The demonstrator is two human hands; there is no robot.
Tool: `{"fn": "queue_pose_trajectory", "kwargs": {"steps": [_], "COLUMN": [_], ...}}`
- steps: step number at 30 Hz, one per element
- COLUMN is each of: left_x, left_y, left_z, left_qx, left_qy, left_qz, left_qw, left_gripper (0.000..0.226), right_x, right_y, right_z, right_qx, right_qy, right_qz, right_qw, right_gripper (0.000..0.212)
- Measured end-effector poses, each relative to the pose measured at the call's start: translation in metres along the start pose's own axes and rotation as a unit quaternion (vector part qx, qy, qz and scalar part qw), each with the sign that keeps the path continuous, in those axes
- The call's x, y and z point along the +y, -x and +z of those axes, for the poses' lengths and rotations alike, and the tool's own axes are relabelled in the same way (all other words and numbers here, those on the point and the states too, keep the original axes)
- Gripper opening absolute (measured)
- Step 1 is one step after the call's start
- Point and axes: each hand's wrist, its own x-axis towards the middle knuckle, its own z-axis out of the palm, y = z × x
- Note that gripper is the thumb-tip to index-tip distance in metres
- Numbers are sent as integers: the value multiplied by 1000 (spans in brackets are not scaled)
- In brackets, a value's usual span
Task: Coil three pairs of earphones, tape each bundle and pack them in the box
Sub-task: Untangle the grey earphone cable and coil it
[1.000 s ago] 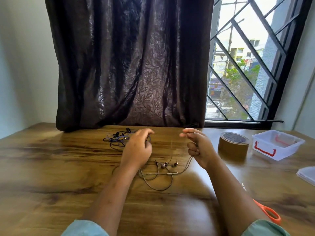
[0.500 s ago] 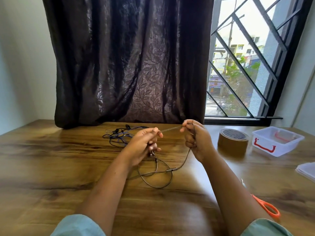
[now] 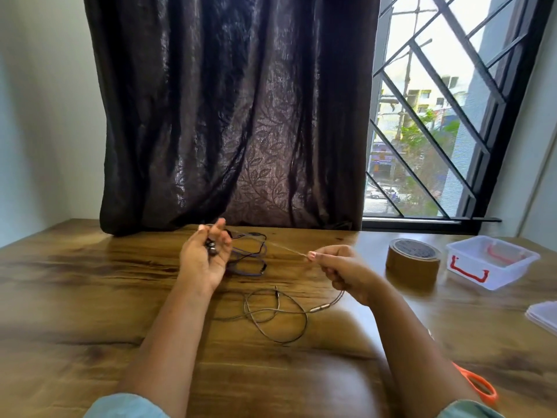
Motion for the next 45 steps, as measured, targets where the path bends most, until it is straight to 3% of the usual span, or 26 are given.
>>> {"fn": "queue_pose_trajectory", "kwargs": {"steps": [3,6,7,9,10,12,14,16,20,26,29,30,34,38,40,43,44,45], "left_x": [9,1,-3,-12,-19,-35,-56,-72,-75,-69,-61,-56,-30,-25,-27,-29,-31,-34], "left_y": [-4,-9,-8,-3,1,13,25,32,33,32,25,22,5,1,4,15,22,26], "left_z": [-9,-12,-11,-8,-4,8,17,18,17,12,8,5,-10,-11,-5,6,10,13], "left_qx": [84,126,121,62,18,-78,-178,-248,-261,-263,-221,-189,-19,41,12,-152,-203,-235], "left_qy": [74,-56,-169,-415,-505,-613,-657,-657,-642,-658,-734,-744,-720,-708,-729,-716,-710,-723], "left_qz": [60,155,220,368,398,353,265,197,126,213,316,349,407,333,255,93,51,36], "left_qw": [992,978,953,830,766,703,683,684,709,672,559,537,562,622,635,675,673,649], "left_gripper": [23,18,14,8,8,19,38,49,40,11,13,15,16,18,19,23,26,28], "right_x": [0,-1,-2,-3,-3,-2,-2,-4,-3,-4,-5,-5,-8,-5,-3,-3,-4,-4], "right_y": [1,1,1,1,1,-1,-3,-5,-7,-8,-6,-5,-2,-3,-4,-6,-7,-7], "right_z": [3,10,13,18,20,27,34,36,31,31,29,28,21,19,18,18,19,19], "right_qx": [-18,-14,-6,9,11,17,34,54,79,71,56,52,62,73,85,104,108,111], "right_qy": [40,121,136,142,146,160,167,167,159,175,184,184,193,212,216,211,215,222], "right_qz": [18,12,3,-17,-28,-59,-101,-137,-158,-155,-136,-128,-111,-118,-127,-144,-152,-162], "right_qw": [999,992,991,990,989,985,980,975,971,970,972,973,973,967,964,961,959,955], "right_gripper": [21,21,22,25,25,24,22,20,16,17,21,22,26,27,26,25,24,22]}}
